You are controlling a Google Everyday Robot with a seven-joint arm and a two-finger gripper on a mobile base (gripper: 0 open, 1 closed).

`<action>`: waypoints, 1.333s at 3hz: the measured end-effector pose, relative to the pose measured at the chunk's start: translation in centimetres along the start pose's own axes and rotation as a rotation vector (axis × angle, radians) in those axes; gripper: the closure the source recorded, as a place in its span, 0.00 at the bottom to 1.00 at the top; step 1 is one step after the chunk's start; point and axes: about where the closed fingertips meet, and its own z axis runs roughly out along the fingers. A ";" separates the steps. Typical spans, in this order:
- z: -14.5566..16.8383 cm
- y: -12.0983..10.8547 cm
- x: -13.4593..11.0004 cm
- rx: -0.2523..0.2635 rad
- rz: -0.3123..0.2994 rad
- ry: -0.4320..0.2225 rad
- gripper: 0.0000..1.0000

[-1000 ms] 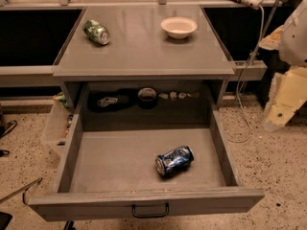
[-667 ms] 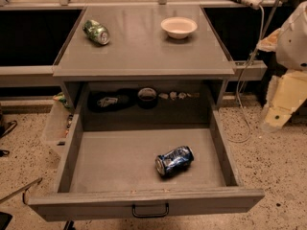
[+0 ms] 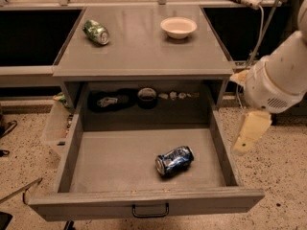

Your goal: Pick pepsi can from top drawer and place on counter

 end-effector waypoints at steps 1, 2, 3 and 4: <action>6.3 0.9 0.4 -0.030 0.015 -0.034 0.00; 6.3 0.9 0.4 -0.030 0.015 -0.034 0.00; 7.4 1.1 0.3 -0.048 0.016 -0.045 0.00; 13.1 1.7 -0.2 -0.103 -0.004 -0.106 0.00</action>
Offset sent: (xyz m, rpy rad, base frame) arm 0.0063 0.0103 -0.0511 0.0346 0.0250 0.0026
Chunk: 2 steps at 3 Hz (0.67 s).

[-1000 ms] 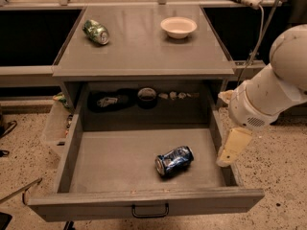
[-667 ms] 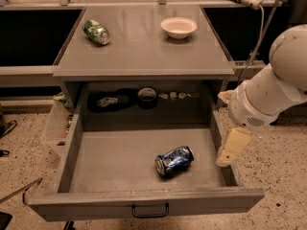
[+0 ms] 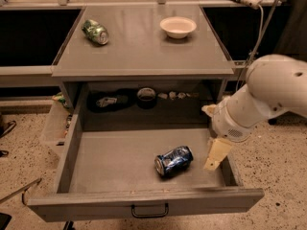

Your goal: Pick pepsi can from top drawer and place on counter

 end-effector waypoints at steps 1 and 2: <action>6.8 -1.0 -0.8 -0.026 -0.073 -0.064 0.00; 14.8 -1.3 -0.7 -0.043 -0.157 -0.087 0.00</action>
Offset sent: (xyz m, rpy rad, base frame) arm 0.0631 0.0778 -0.1607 0.0824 -0.0582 0.2373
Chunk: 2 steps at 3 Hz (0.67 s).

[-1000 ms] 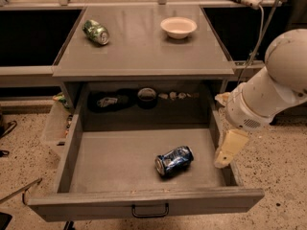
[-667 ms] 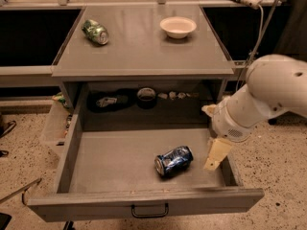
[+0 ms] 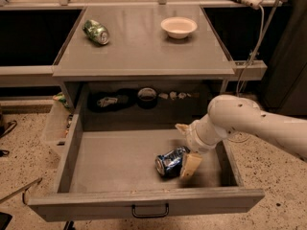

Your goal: Pick pepsi can from top drawer and place on counter

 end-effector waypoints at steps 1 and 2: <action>0.1 0.0 0.0 0.001 0.000 0.000 0.00; 0.9 0.3 -0.1 -0.024 -0.003 -0.014 0.00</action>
Offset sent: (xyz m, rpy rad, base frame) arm -0.0018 0.0089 -0.0153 0.0277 0.0439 0.0316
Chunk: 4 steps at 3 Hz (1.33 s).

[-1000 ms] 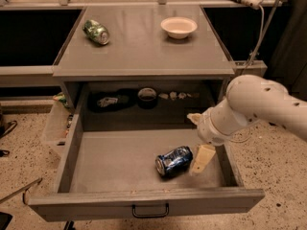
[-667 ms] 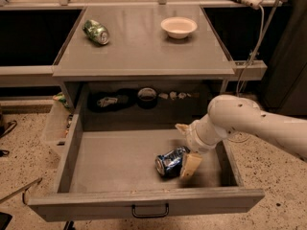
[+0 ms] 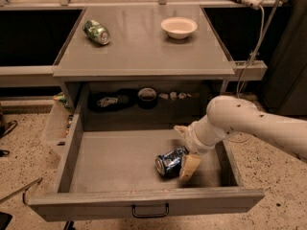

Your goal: Pick pepsi can from top drawer and place on counter

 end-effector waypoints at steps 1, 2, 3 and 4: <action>0.0 0.0 0.0 -0.001 0.000 0.000 0.18; 0.0 0.0 0.0 -0.001 0.000 -0.001 0.41; -0.1 0.1 -0.1 -0.002 0.004 -0.005 0.64; -1.7 0.0 -0.6 0.005 0.042 -0.026 0.88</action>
Offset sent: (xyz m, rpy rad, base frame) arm -0.0001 0.0001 -0.0003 0.0003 0.0008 0.0005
